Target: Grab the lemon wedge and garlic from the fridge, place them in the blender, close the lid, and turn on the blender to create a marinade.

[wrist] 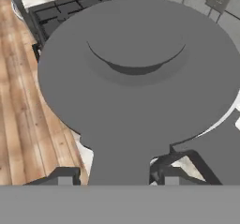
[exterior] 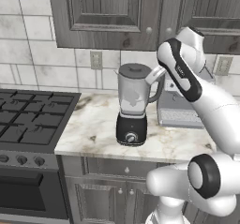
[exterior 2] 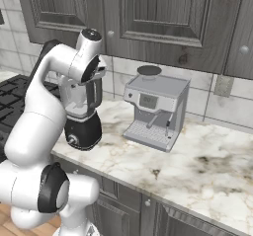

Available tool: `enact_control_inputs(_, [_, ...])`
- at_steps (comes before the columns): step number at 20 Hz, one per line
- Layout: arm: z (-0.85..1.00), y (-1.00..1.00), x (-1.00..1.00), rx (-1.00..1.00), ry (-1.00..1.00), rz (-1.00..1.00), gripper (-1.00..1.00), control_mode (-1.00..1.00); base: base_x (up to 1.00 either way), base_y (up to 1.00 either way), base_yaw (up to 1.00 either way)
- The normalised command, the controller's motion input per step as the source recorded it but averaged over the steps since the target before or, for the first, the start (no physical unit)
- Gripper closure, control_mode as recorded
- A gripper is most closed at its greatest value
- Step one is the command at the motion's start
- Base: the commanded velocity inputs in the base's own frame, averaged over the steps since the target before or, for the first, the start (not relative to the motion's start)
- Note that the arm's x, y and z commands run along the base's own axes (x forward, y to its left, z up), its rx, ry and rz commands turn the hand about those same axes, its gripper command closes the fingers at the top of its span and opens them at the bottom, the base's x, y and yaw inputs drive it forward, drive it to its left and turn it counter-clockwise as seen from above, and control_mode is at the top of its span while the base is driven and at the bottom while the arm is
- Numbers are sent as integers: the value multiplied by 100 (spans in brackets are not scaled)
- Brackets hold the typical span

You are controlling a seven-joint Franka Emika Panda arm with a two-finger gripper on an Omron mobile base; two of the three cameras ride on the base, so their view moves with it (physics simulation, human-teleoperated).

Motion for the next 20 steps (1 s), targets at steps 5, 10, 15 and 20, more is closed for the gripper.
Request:
enact_control_inputs(5, [2, -21, -32, 0, 0, 0, -100, -100, 0, 0, 0])
enact_control_inputs(10, [6, -26, -41, 0, 0, -1, -100, -100, 0, 0, 0])
enact_control_inputs(15, [6, -19, -70, 0, 0, -5, -100, -100, 0, 0, 0])
enact_control_inputs(20, [1, -1, -92, 0, 0, -11, -100, -100, 0, 0, 0])
